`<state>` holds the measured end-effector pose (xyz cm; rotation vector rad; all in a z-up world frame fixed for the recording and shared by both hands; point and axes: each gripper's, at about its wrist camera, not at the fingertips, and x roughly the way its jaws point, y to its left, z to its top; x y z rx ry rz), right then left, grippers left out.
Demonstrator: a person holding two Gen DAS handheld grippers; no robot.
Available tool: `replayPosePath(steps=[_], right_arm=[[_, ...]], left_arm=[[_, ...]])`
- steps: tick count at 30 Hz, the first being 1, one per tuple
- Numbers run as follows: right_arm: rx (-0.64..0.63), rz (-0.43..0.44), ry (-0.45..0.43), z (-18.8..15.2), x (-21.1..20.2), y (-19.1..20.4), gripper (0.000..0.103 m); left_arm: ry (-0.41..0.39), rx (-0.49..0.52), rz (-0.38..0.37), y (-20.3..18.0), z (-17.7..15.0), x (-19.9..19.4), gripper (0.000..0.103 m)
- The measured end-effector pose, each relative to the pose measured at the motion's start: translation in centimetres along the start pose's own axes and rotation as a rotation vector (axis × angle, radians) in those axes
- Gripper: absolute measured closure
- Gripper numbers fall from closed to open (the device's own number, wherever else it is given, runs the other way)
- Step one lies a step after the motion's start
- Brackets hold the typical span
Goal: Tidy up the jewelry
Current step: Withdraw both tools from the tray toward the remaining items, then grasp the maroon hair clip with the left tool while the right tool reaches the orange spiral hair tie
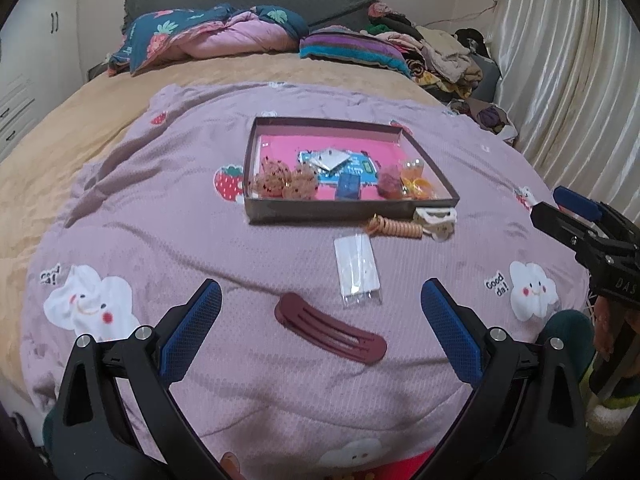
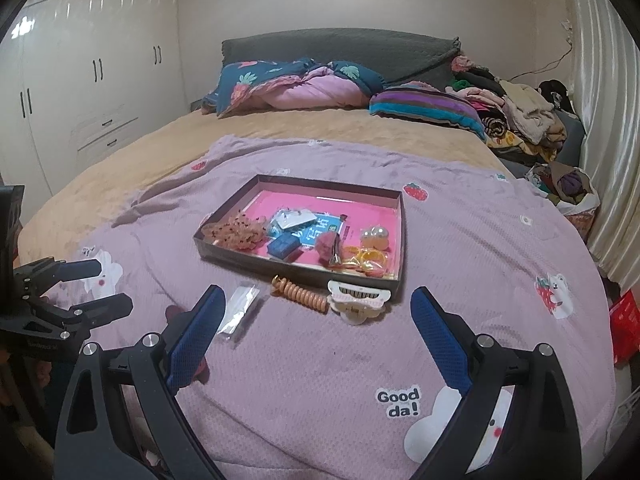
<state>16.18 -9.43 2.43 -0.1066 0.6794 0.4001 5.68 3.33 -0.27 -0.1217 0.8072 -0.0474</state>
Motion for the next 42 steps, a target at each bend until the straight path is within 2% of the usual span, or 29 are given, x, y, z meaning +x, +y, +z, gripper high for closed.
replayPosePath(steps=[10,18,24,29,34,36,39,41,42], right_arm=[[-0.014,-0.003,0.038,-1.3,0.7,0.3,0.010],[-0.011,-0.012,0.057,-2.1,1.8,-0.3,0.010],[0.007,-0.022,0.085,-2.9,3.1,-1.0,0.010],[0.008,-0.025,0.098,-3.2,4.0,-1.3,0.010],[0.002,-0.043,0.118,-3.5,5.5,-1.6,0.010],[-0.004,-0.043,0.130,-3.6,6.2,-1.6,0.010],[-0.026,-0.048,0.149,-3.7,7.5,-1.3,0.011],[-0.053,-0.050,0.161,-3.8,8.3,-0.9,0.013],[-0.067,-0.050,0.168,-3.7,8.8,-0.7,0.016]], left_arm=[[0.093,-0.010,-0.038,0.0,-2.9,1.7,0.010],[0.195,-0.069,-0.156,-0.4,-4.8,4.5,0.010],[0.226,-0.096,-0.165,-0.3,-5.0,6.5,0.010],[0.255,-0.137,-0.143,0.3,-4.7,8.7,0.011],[0.251,-0.165,-0.113,0.9,-4.1,10.7,0.011],[0.245,-0.143,-0.074,0.8,-3.7,11.2,0.017],[0.239,-0.099,-0.011,0.6,-3.5,11.8,0.035],[0.226,-0.068,0.019,0.6,-3.5,11.7,0.052],[0.220,-0.053,0.029,0.7,-3.5,11.6,0.055]])
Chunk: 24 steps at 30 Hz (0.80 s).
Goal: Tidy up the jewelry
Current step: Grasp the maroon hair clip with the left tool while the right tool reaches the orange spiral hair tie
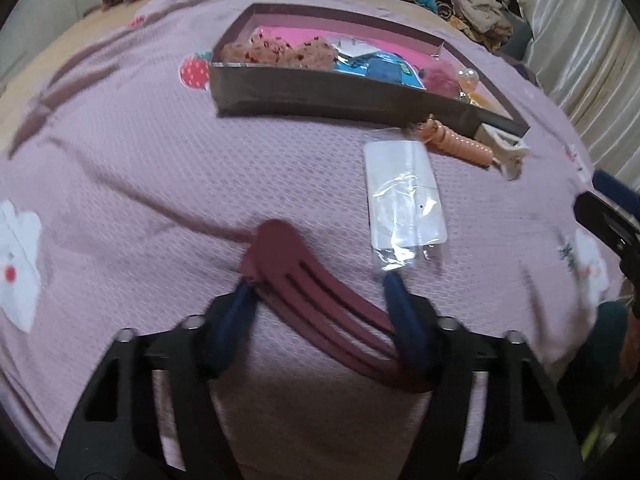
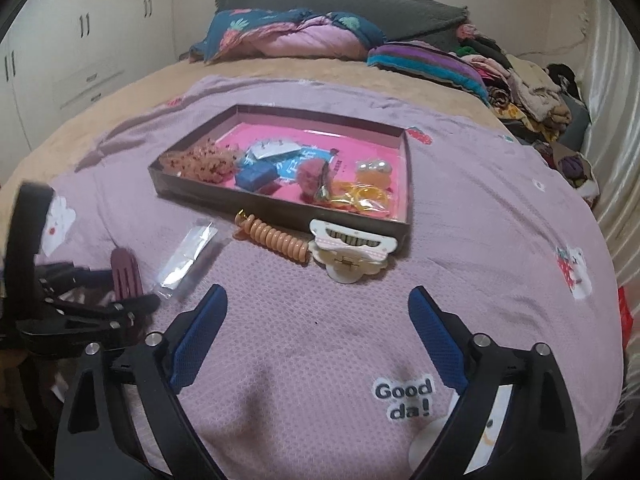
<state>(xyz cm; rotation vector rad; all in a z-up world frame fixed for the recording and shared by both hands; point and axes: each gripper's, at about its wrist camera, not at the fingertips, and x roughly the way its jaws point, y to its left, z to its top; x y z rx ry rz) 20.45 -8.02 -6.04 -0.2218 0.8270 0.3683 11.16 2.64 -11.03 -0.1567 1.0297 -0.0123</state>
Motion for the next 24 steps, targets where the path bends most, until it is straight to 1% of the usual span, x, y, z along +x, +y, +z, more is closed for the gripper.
replayPosePath(steps=[2,3,4,5,7,8,9,10,13,16,18,23,24], right_arm=[[-0.020,0.007,0.011,0.3,0.8,0.5,0.019],[-0.031,0.012,0.018,0.5,1.4,0.8,0.022],[-0.041,0.015,0.022,0.7,1.8,1.1,0.025],[-0.054,0.020,0.026,1.0,2.2,1.5,0.027],[-0.090,0.027,0.035,1.5,3.2,2.5,0.034],[-0.104,0.029,0.039,1.6,3.6,2.8,0.035],[-0.119,0.030,0.044,1.8,4.0,3.2,0.040],[-0.133,0.030,0.052,2.0,4.5,3.6,0.045],[-0.165,0.031,0.068,2.4,6.0,4.5,0.054],[-0.188,0.019,0.082,2.9,7.3,5.0,0.058],[-0.206,0.009,0.089,3.2,8.1,5.4,0.059],[-0.272,-0.049,0.093,3.9,9.8,6.2,0.059],[-0.281,-0.057,0.096,4.0,10.1,6.3,0.061]], left_arm=[[-0.003,-0.005,-0.006,0.5,0.0,-0.2,0.065],[-0.004,-0.006,-0.009,0.7,0.1,-0.4,0.067],[-0.007,-0.003,-0.008,0.9,0.1,-0.5,0.072],[-0.010,-0.001,-0.008,1.1,0.2,-0.7,0.075],[-0.014,0.002,-0.011,1.4,0.3,-0.9,0.078],[-0.016,0.002,-0.013,1.6,0.4,-1.0,0.082],[-0.019,0.005,-0.014,1.7,0.4,-1.1,0.084],[-0.021,0.009,-0.013,1.8,0.5,-1.2,0.089],[-0.023,0.001,-0.018,2.4,0.8,-1.3,0.091],[-0.025,-0.019,-0.021,3.3,1.2,-1.4,0.093],[-0.029,-0.035,-0.025,4.0,1.4,-1.6,0.094],[-0.042,-0.069,-0.033,5.3,1.8,-1.9,0.095],[-0.043,-0.074,-0.035,5.6,1.8,-2.0,0.095]])
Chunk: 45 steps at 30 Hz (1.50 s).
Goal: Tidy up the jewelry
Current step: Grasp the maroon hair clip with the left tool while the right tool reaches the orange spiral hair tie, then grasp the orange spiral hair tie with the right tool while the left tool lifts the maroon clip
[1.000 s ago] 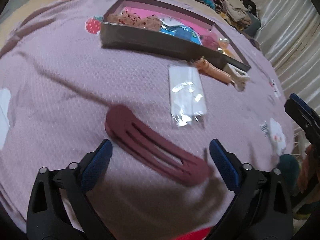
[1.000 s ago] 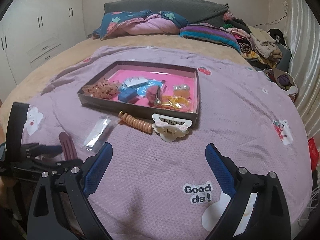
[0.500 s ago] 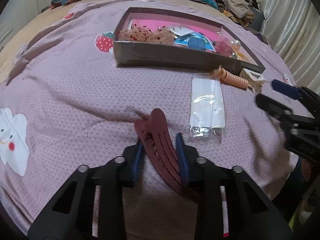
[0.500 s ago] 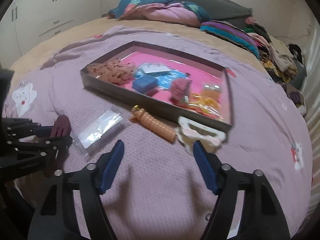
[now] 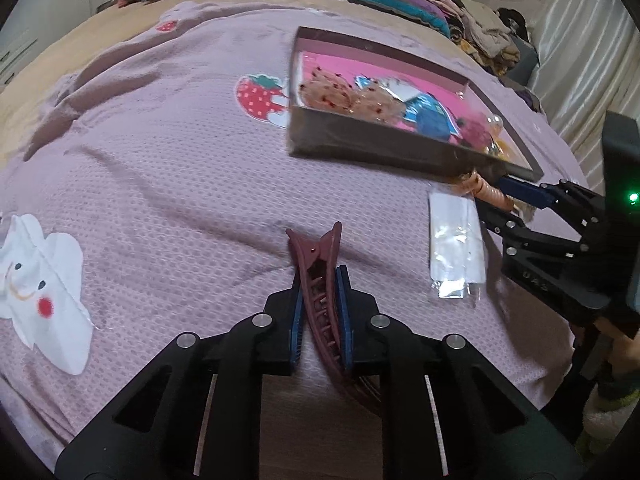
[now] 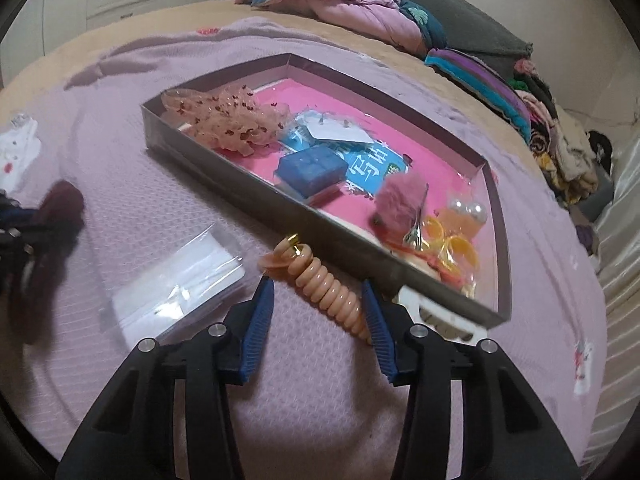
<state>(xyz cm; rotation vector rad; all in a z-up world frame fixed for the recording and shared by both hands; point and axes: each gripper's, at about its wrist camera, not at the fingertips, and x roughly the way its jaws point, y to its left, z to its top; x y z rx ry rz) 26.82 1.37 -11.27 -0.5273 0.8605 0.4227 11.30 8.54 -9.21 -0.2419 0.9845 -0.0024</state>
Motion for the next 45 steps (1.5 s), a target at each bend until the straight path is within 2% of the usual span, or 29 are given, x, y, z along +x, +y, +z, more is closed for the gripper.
replayPosePath(steps=[3,8,9,16,22,28,31,45], right_arm=[[-0.018,-0.025,0.007,0.3,0.7,0.0,0.071],[0.000,-0.015,-0.007,0.4,0.6,-0.1,0.073],[0.013,0.003,-0.020,0.3,0.3,-0.3,0.079],[0.116,0.102,-0.051,-0.6,-2.2,-1.4,0.086],[0.209,0.164,-0.072,-1.7,-3.7,-2.5,0.087],[0.203,0.168,-0.063,-2.2,-4.2,-2.7,0.088],[0.242,0.198,-0.075,-2.4,-4.8,-3.1,0.088],[0.289,0.168,-0.165,-3.3,-9.8,-5.9,0.088]], left_arm=[[-0.003,-0.007,-0.007,0.3,0.1,-0.1,0.095],[-0.003,-0.014,-0.023,0.6,0.2,-0.3,0.096],[-0.005,-0.016,-0.027,0.6,0.2,-0.5,0.096],[-0.032,-0.013,-0.040,0.7,0.8,-1.9,0.096],[-0.054,-0.001,-0.046,-0.1,1.2,-2.9,0.096],[-0.066,0.009,-0.057,-0.8,1.9,-3.3,0.096],[-0.077,0.014,-0.059,-1.1,2.2,-3.8,0.096],[-0.170,0.051,-0.080,-3.4,5.7,-6.9,0.096]])
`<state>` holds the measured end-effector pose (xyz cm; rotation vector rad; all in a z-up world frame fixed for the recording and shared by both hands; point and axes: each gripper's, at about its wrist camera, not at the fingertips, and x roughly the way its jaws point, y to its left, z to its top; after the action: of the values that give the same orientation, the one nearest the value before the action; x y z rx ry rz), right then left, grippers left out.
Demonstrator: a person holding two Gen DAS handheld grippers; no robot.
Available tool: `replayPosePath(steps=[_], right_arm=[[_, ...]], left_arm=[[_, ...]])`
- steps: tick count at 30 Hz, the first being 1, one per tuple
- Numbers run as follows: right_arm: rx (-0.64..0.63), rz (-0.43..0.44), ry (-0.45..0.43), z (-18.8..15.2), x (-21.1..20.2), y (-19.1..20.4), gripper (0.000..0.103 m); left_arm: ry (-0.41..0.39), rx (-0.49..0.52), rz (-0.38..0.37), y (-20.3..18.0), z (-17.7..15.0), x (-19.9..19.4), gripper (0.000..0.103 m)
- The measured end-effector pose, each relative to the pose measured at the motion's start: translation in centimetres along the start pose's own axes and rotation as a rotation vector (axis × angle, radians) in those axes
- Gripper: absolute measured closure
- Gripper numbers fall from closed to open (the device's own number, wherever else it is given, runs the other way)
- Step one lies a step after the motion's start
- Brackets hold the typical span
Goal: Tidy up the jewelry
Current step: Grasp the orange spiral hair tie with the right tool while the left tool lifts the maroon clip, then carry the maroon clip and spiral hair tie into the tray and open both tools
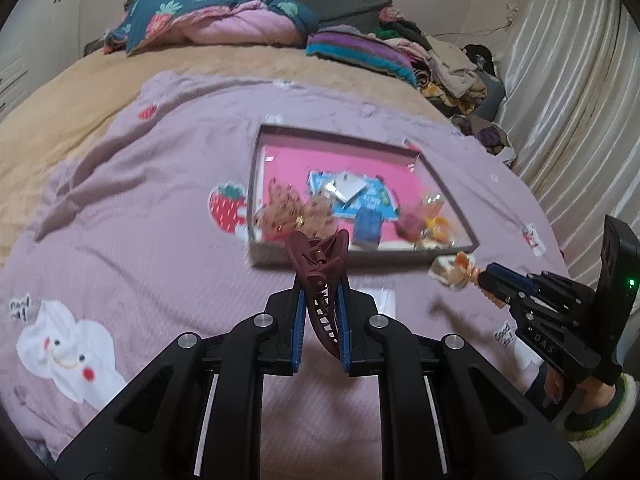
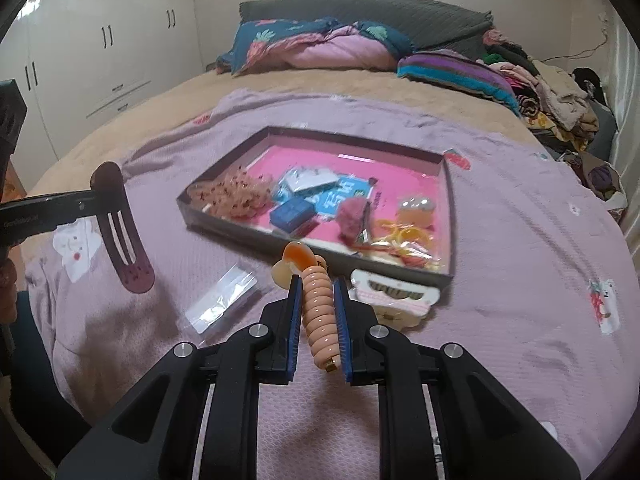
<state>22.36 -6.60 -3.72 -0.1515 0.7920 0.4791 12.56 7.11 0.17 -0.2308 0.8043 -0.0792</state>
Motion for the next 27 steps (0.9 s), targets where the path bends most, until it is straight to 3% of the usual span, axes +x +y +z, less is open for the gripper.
replayPosePath(steps=[15,27], right_arm=[[0.059,-0.058,-0.133,3.5,-4.9,-4.3,0.088],[0.087,-0.071,-0.184,6.6,-4.5,-6.8,0.088]], left_arm=[[-0.067,0.080,-0.027,-4.2,5.7,0.3,0.096],[-0.070,0.118,-0.030,-6.0,8.9,2.8,0.096]])
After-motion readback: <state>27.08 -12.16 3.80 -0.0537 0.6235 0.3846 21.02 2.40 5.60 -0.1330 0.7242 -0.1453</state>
